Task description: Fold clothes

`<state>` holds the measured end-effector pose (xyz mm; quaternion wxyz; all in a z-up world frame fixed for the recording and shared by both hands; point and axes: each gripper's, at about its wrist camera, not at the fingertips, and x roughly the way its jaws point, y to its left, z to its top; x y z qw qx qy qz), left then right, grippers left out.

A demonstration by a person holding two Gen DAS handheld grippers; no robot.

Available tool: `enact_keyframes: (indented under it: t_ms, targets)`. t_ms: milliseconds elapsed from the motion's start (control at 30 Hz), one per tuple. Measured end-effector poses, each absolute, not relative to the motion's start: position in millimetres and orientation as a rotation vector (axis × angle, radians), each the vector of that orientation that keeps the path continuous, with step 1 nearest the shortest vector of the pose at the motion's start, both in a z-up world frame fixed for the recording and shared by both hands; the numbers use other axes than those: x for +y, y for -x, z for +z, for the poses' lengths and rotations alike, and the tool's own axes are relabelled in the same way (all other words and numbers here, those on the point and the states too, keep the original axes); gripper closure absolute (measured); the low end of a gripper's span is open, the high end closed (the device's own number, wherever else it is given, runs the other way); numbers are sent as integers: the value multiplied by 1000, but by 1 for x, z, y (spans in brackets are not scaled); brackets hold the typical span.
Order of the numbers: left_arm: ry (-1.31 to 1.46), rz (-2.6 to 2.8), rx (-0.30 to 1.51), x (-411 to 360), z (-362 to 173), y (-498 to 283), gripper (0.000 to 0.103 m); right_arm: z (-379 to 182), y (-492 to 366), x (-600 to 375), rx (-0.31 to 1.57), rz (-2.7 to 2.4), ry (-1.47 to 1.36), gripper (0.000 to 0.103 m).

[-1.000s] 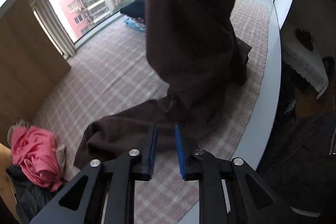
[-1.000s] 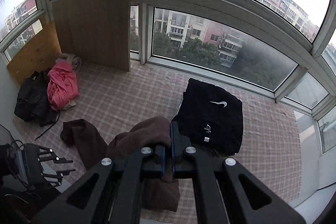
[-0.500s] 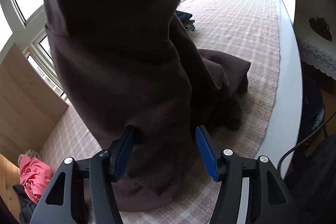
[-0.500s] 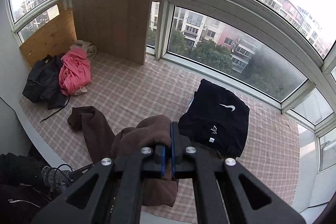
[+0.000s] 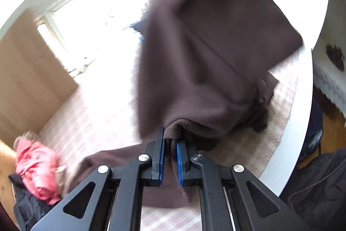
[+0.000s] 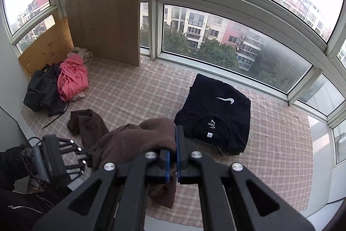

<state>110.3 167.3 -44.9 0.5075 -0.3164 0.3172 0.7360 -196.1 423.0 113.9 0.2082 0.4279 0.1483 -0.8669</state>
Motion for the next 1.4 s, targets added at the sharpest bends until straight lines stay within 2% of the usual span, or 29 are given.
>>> enact_keyframes:
  t_ms: [233, 467, 667, 900, 1033, 1133, 1267, 1400]
  targets:
    - [751, 1876, 529, 87, 54, -47, 95, 136, 171, 432, 350, -2437, -1065, 99]
    - [603, 1989, 494, 41, 151, -33, 95, 180, 140, 422, 349, -2459, -935, 99]
    - [420, 2067, 532, -1, 226, -59, 95, 228, 93, 420, 350, -2494, -792, 99]
    - [293, 2176, 528, -39, 291, -61, 95, 274, 48, 410, 383, -2528, -620, 99]
    - [299, 2174, 559, -34, 293, -47, 95, 274, 69, 396, 420, -2545, -626, 99]
    - [378, 2163, 568, -17, 271, -16, 95, 252, 108, 388, 400, -2517, -700, 99]
    - [562, 2115, 565, 27, 208, 56, 95, 194, 181, 369, 399, -2474, -857, 99]
    - [756, 2074, 588, 81, 120, 136, 95, 106, 278, 348, 339, -2423, -1056, 99]
